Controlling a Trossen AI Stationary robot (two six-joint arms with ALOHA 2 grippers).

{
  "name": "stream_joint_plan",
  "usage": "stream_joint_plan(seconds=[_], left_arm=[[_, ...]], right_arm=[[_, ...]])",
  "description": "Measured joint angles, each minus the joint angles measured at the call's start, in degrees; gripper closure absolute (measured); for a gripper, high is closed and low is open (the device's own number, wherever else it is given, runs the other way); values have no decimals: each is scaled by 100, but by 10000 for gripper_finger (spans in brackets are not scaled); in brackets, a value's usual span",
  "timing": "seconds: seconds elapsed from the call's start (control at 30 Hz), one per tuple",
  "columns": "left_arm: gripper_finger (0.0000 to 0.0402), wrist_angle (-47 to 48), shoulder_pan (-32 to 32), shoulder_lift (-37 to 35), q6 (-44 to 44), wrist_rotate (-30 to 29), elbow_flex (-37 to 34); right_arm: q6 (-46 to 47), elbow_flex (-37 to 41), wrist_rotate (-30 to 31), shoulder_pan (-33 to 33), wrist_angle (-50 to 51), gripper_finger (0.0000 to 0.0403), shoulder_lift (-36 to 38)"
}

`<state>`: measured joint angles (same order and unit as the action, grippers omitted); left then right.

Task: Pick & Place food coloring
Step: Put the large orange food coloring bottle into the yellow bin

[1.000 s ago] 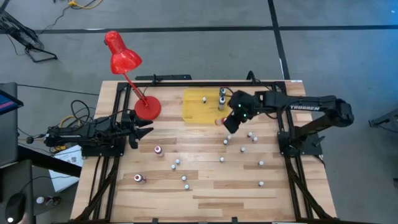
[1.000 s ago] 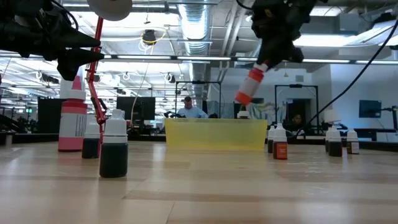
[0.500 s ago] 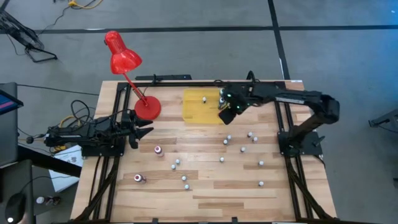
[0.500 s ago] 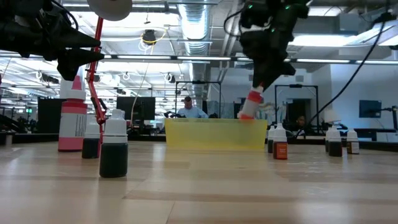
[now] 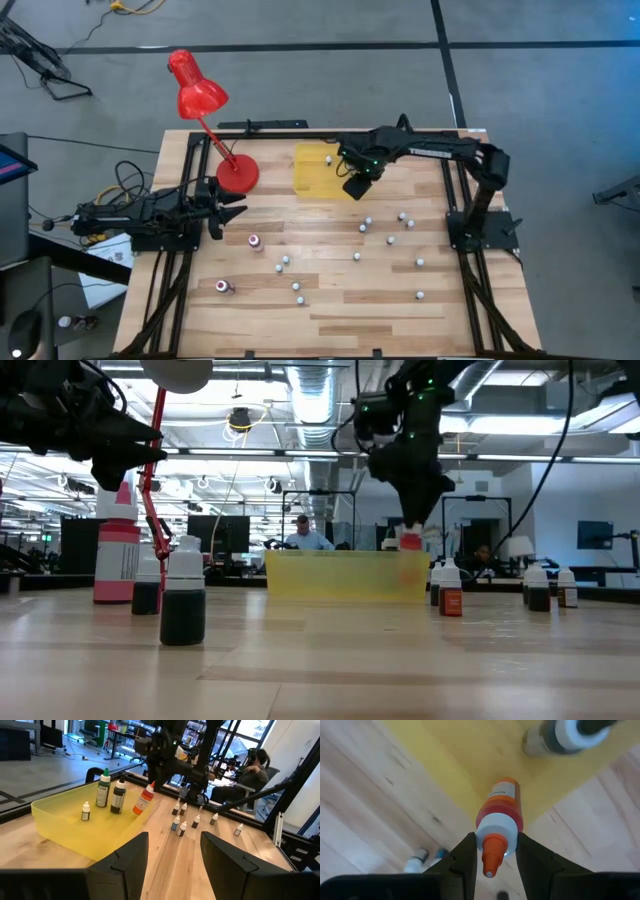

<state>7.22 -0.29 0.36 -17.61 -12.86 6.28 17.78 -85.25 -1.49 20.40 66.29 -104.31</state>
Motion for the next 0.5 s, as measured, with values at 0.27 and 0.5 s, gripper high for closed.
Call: stream_joint_plan(seconds=[0.27,0.5], left_arm=[[228,-7,2,-2,7,9,0],[228,-11,2,-2,94,2,0]], right_arm=[[-295,-191,15,-1,84,294,-361],[-343,-227,160,37,-97,294,-368]])
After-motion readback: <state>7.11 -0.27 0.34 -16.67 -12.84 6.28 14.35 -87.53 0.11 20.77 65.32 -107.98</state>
